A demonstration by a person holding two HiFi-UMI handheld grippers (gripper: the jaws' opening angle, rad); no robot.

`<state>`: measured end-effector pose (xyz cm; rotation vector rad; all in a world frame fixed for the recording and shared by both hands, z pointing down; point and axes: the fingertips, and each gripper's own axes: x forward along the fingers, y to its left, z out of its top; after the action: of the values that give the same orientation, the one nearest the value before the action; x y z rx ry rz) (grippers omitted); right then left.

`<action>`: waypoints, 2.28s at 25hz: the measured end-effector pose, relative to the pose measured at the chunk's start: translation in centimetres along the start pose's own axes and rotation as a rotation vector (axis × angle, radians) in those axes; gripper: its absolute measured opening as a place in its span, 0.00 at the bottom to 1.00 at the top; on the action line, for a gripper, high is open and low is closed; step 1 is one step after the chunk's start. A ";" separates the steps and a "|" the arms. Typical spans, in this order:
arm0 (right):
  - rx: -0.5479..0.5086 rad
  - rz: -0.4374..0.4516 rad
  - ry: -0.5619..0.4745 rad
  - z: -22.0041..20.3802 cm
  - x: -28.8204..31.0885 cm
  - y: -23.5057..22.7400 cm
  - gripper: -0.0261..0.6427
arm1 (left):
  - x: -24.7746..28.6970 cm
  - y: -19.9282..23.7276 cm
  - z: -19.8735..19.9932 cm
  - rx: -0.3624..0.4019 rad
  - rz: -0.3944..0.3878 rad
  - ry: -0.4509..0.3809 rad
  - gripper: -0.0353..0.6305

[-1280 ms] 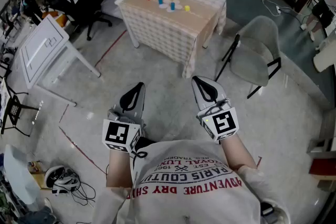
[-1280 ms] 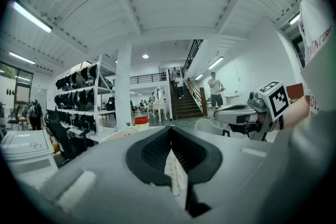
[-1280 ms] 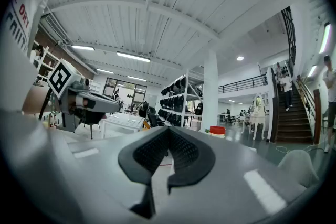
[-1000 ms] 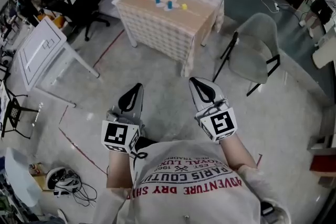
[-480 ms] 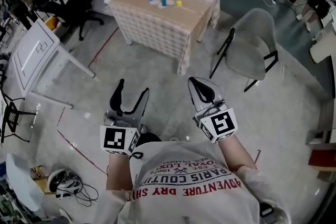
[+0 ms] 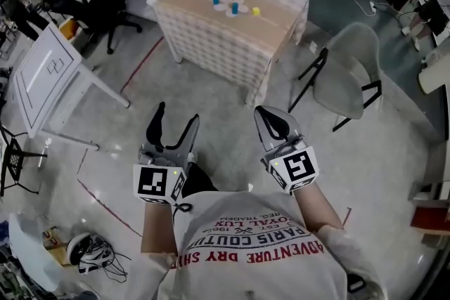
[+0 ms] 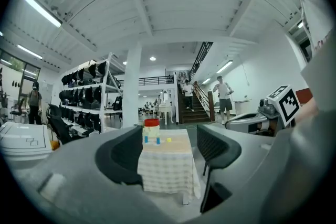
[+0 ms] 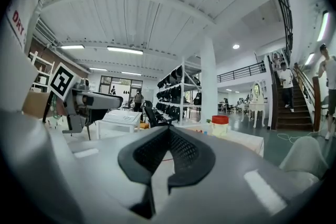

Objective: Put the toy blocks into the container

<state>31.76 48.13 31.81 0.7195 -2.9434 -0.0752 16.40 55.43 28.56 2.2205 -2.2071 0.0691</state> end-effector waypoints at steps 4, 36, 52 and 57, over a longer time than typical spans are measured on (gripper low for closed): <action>-0.001 -0.028 0.012 0.4 6.6 0.4 0.04 | 2.9 6.4 -0.4 -0.027 -0.029 -0.003 0.54; 0.046 -0.273 0.093 -0.7 43.3 -16.4 0.04 | 36.8 32.2 -5.4 0.015 -0.304 0.137 0.54; 0.116 -0.280 0.162 -5.2 55.4 -35.2 0.04 | 61.8 31.8 -14.2 0.034 -0.416 0.381 0.56; 0.170 -0.302 0.208 -7.6 57.3 -36.3 0.04 | 65.2 31.7 -19.4 0.004 -0.539 0.546 0.56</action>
<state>-1.26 -10.71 42.12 1.1174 -2.6454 0.2150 -15.45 -9.18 49.63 2.3434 -1.3040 0.5865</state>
